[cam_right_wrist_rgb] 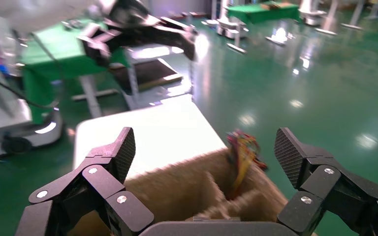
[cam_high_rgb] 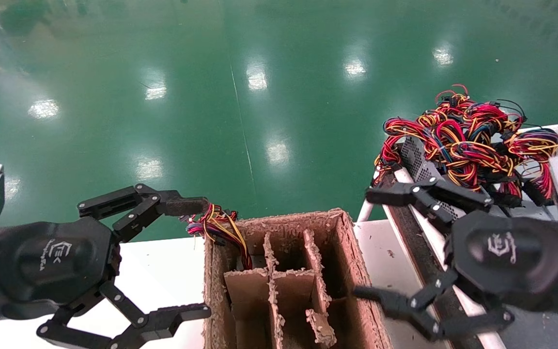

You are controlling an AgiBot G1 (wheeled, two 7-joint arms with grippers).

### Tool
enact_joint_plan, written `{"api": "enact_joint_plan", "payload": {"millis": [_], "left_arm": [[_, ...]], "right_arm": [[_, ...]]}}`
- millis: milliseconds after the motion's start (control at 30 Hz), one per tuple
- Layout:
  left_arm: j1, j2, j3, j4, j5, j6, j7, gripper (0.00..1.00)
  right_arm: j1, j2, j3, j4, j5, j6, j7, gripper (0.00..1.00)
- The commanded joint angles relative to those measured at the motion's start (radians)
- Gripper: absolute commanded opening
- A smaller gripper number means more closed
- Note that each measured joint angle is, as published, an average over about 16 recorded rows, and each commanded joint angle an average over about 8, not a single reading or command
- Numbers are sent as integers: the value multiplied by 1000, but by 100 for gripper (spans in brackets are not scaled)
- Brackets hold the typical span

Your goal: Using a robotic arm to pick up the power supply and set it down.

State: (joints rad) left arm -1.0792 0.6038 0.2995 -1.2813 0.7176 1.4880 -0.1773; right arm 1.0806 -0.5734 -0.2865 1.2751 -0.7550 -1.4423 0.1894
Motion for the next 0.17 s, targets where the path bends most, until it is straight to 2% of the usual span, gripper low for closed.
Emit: {"api": "enact_joint_plan", "payload": {"millis": [33, 167], "left_arm": [[0, 0, 0, 0, 0, 0, 0, 100], [0, 0, 0, 0, 0, 0, 0, 100]], "right_arm": [[-3, -21, 4, 5, 13, -29, -1, 100], [-6, -35, 7, 8, 23, -50, -2, 100]]}}
